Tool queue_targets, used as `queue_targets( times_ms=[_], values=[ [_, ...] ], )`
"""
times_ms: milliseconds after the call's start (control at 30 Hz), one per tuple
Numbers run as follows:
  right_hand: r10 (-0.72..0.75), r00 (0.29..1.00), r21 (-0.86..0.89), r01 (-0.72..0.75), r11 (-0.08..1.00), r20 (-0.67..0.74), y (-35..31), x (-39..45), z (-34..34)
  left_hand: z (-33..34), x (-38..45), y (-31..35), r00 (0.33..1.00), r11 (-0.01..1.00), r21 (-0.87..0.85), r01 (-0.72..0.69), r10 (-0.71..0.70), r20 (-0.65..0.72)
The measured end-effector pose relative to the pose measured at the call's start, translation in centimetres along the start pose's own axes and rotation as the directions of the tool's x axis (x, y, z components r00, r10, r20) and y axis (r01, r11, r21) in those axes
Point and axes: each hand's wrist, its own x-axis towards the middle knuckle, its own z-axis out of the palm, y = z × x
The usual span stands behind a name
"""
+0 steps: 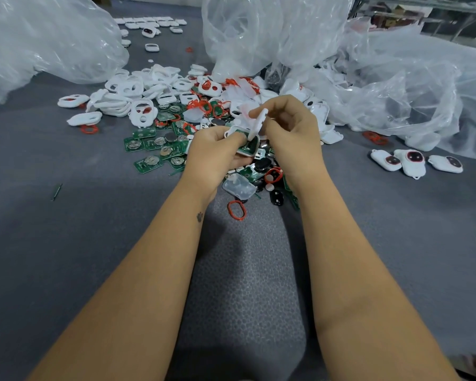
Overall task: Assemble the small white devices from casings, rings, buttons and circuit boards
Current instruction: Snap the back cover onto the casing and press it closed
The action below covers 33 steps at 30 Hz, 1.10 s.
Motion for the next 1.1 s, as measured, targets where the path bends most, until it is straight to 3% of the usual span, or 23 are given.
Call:
queue_targets(
  times_ms=[100, 267, 567, 667, 733, 833, 900, 1000, 1100],
  values=[
    [0.027, 0.999, 0.052, -0.025, 0.998, -0.047, 0.0, 0.0, -0.1, 0.0, 0.0, -0.1, 1.0, 1.0, 0.021, -0.015, 0.015, 0.004],
    [-0.036, 0.998, 0.084, 0.033, 0.996, 0.042, -0.2, -0.2, 0.0, -0.1, 0.2, -0.1, 1.0, 1.0, 0.018, 0.005, -0.005, -0.004],
    [-0.082, 0.969, -0.225, 0.136, 0.965, 0.234, -0.2, -0.8, 1.1, -0.4, 0.2, -0.2, 1.0, 0.994, -0.105, 0.005, -0.005, -0.003],
    [-0.065, 0.976, -0.217, 0.111, 0.97, 0.209, -0.2, -0.9, 1.3, -0.3, 0.1, -0.1, 0.999, 1.0, 0.005, -0.02, 0.021, -0.044],
    [-0.087, 0.975, -0.241, 0.137, 0.961, 0.206, 0.0, -0.9, 1.5, -0.2, 0.0, -0.1, 0.99, 0.987, 0.124, -0.099, 0.111, -0.09],
    [-0.065, 0.977, -0.27, 0.12, 0.955, 0.204, 0.4, -0.9, 1.6, 0.0, -0.3, -0.5, 0.955, 0.89, 0.397, -0.225, 0.281, -0.09],
    [-0.066, 0.979, -0.274, 0.118, 0.954, 0.191, 0.4, -0.9, 1.8, -0.1, -0.4, -0.6, 0.928, 0.829, 0.483, -0.282, 0.364, -0.083],
    [-0.037, 0.989, -0.176, 0.061, 0.983, 0.14, 0.1, -0.7, 1.8, -0.2, 0.0, -0.7, 0.918, 0.821, 0.486, -0.3, 0.387, -0.087],
    [-0.036, 0.997, -0.136, 0.044, 0.99, 0.063, -0.1, -0.5, 1.2, -0.5, 0.5, -0.4, 0.959, 0.936, 0.294, -0.194, 0.244, -0.145]
  ],
)
